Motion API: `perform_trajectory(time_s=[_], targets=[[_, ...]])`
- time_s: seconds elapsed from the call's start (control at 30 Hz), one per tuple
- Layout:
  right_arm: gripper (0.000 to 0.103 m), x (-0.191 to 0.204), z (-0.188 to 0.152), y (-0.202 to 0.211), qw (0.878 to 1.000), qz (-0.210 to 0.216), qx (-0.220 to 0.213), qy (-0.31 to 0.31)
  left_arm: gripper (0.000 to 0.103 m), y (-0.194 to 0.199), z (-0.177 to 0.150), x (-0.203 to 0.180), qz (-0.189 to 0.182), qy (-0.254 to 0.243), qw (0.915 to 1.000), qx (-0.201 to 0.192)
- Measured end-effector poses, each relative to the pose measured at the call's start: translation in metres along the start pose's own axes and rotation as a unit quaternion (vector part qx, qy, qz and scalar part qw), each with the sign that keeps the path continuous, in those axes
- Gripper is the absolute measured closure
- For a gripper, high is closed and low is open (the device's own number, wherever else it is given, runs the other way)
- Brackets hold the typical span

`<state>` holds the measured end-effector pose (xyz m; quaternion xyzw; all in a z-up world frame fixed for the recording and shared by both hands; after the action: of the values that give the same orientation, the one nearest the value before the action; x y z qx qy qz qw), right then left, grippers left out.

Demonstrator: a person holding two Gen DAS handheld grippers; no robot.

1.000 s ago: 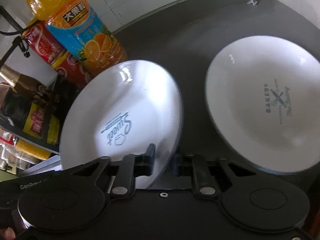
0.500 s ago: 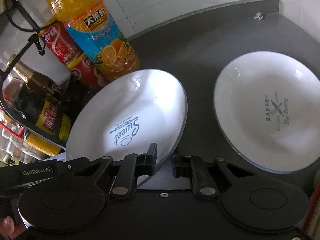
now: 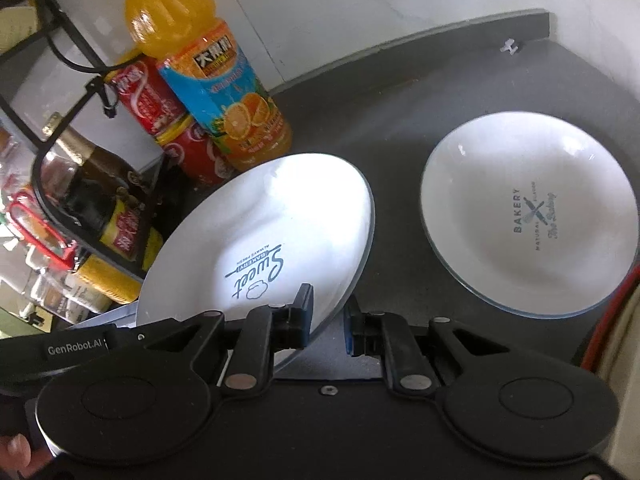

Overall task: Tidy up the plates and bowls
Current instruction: 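Lift the 'Sweet' plate with both tools and carry it over the flower plate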

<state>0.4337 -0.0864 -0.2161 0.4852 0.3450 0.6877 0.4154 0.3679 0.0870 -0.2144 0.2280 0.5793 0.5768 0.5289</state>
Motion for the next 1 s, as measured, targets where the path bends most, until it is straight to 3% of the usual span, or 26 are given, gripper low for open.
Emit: perform_trajectory(time_s=[0.53, 1.0], targets=[[0.088, 0.010, -0.021, 0.048, 0.998, 0.022, -0.017, 0.060, 0.087, 0.053, -0.047, -0.004, 0.005, 0.027, 0.9985, -0.047], [0.088, 0.016, -0.060, 0.064, 0.996, 0.035, -0.010, 0.087, 0.087, 0.068, -0.093, 0.003, 0.018, 0.046, 0.9975, -0.050]])
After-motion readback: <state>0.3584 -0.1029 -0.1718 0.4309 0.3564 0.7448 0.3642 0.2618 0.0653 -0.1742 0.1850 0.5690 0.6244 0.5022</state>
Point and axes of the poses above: each gripper's, at about its wrist camera, not at the fingertips, and y roughly against the way its jaws point, x to its left, z to its top, the point moved 5 cm from there along -y, roughly the way its jaws point, and after that the axes turned 14 degrees about x, right-handed, at the moved point
